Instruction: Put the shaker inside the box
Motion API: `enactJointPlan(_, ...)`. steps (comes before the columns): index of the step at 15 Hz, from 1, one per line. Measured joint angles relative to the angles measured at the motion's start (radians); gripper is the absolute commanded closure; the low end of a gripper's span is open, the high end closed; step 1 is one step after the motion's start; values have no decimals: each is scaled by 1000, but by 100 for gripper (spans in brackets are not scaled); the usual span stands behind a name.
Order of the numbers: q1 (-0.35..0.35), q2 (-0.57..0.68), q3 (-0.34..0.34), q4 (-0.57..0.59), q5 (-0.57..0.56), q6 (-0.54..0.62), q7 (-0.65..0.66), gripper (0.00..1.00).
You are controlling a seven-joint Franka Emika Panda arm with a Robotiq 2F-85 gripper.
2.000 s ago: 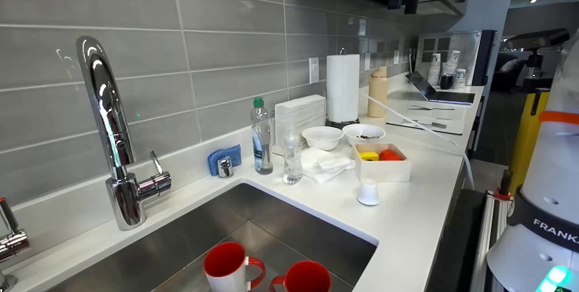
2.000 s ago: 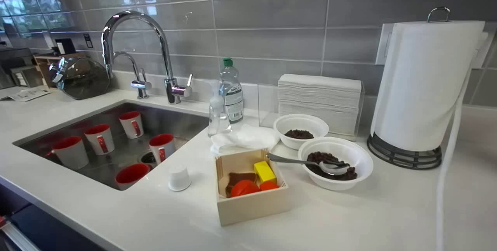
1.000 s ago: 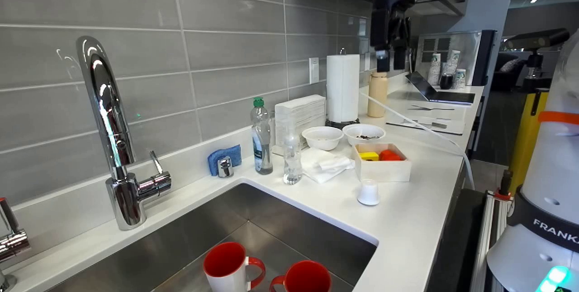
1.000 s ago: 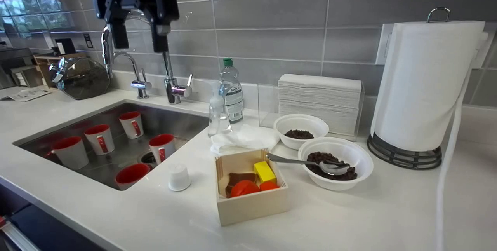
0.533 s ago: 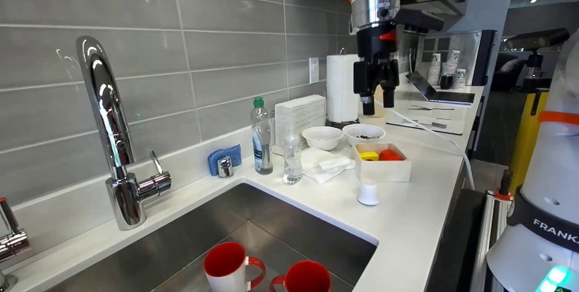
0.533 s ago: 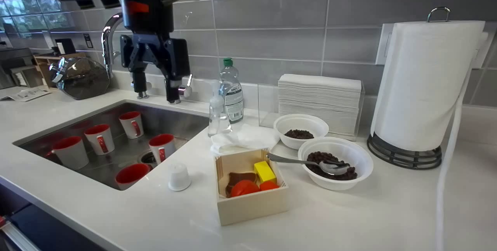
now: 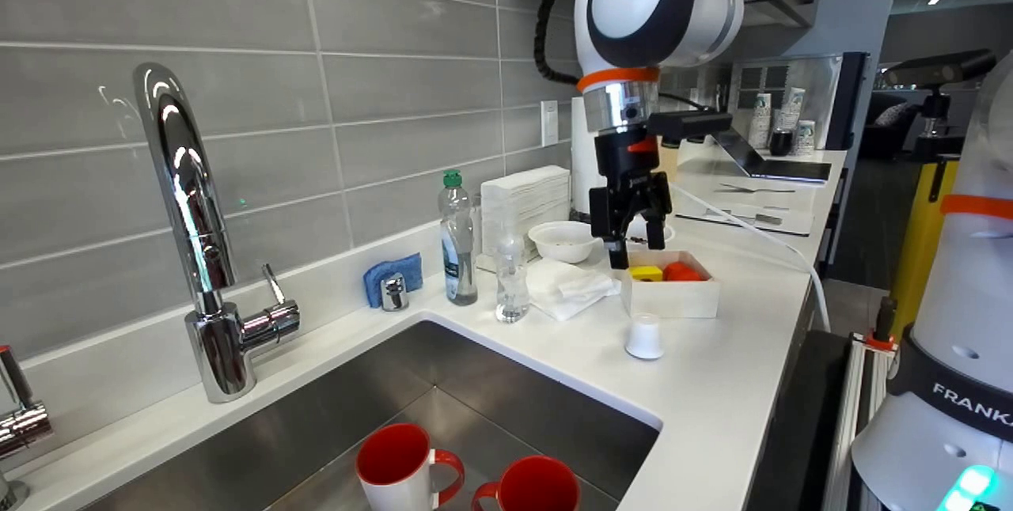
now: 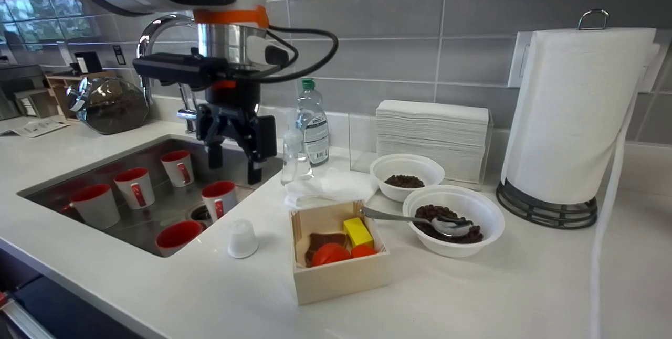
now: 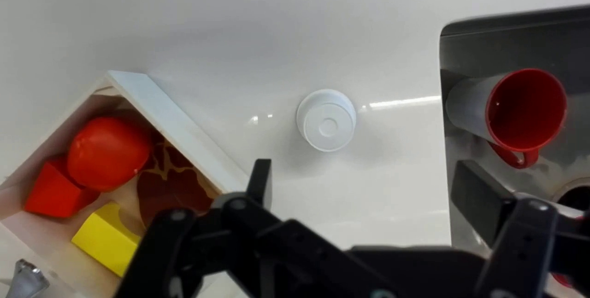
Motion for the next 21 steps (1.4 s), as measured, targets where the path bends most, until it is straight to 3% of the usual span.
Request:
enactJointPlan(7, 5, 196, 14, 1, 1, 79, 17, 0)
enactJointPlan(16, 5, 332, 17, 5, 3, 220, 30, 0)
enactJointPlan(17, 5, 340, 17, 6, 7, 246, 30, 3)
enactJointPlan(18, 5, 347, 17, 6, 19, 268, 29, 26)
enactJointPlan(19, 5, 352, 18, 7, 31, 286, 26, 28)
enactJointPlan(20, 5, 356, 19, 7, 41, 296, 23, 14)
enactJointPlan(21, 5, 360, 19, 8, 52, 297, 18, 31)
